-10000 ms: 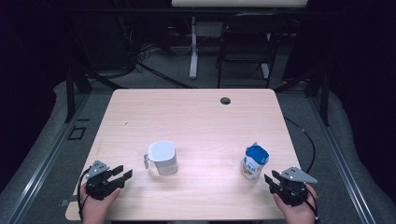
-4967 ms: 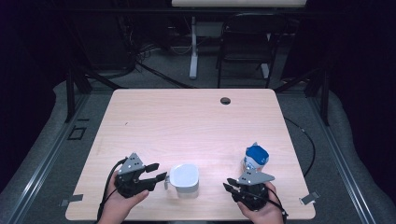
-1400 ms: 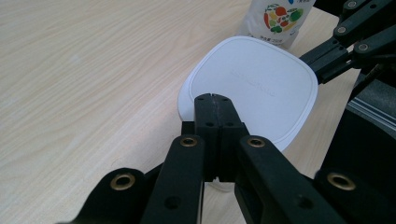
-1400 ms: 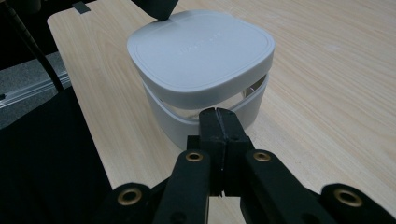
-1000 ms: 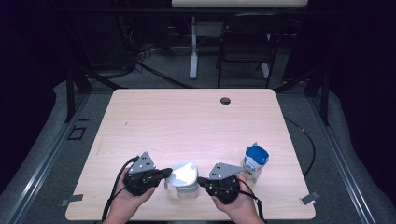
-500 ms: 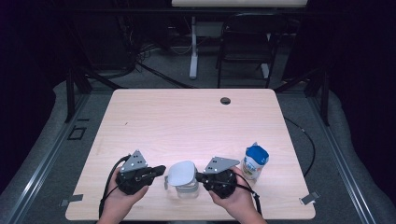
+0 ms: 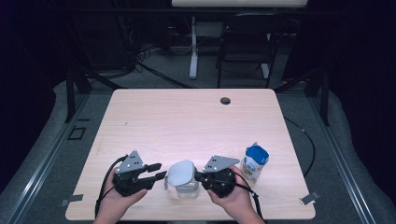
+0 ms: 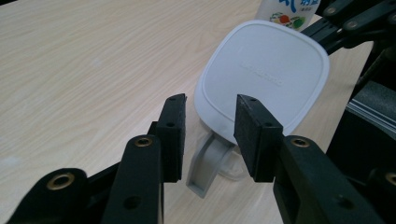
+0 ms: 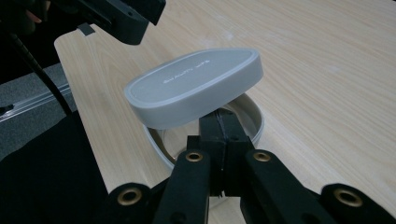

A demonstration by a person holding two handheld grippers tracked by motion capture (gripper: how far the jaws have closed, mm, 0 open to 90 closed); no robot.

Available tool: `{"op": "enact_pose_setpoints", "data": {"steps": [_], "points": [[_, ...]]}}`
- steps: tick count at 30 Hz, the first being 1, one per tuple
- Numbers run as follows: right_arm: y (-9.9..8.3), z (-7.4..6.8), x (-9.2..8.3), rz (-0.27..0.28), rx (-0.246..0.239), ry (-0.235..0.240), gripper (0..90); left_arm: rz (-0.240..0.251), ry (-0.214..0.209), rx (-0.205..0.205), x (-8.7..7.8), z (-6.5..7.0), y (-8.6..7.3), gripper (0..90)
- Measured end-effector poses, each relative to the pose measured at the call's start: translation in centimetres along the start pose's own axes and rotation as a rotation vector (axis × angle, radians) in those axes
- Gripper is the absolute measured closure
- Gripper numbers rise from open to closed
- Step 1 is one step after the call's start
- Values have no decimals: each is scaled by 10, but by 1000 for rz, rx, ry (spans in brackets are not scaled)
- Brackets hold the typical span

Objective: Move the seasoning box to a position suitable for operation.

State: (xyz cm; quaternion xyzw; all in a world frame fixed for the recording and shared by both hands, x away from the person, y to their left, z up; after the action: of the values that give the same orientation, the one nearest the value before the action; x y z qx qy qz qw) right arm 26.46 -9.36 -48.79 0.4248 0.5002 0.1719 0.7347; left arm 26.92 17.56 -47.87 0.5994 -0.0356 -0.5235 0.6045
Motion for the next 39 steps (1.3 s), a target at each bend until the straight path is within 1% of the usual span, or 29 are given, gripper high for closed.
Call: {"op": "enact_pose_setpoints", "data": {"steps": [3, 6, 11, 16, 31, 34, 35, 39], "points": [[4, 0, -1, 6, 0, 0, 900, -3, 20, -7, 1, -4, -1, 608], [7, 0, -1, 9, -3, 1, 897, 2, 33, -18, 1, -8, -3, 606], [12, -1, 0, 10, -6, 8, 896, -3, 52, -17, 2, -11, -4, 604], [20, -1, 1, 14, -8, 12, 895, -9, 76, -2, 2, -12, -5, 605], [38, -5, 2, 21, -47, 17, 892, 5, 58, -18, 0, -14, -5, 605], [40, -6, 3, 19, -48, 18, 891, 5, 59, -17, -1, -15, -4, 605], [41, -6, 3, 16, -52, 16, 891, 8, 56, -23, -1, -15, -5, 605], [43, -8, 5, 28, -49, 17, 891, 6, 49, -24, 0, -16, -5, 608]]}}
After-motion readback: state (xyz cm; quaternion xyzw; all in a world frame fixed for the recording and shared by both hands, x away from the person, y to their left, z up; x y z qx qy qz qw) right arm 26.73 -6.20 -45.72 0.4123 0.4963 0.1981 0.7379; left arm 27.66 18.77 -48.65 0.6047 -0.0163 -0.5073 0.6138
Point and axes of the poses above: each handheld gripper's, and its own axes: x roughly forward along the jaws, y roughly out of its top, z roughly to its right, the point moved 1 cm from there along x, roughly forward along the jaws, and after that the axes turned 14 degrees about -x, right-handed, at the moved point
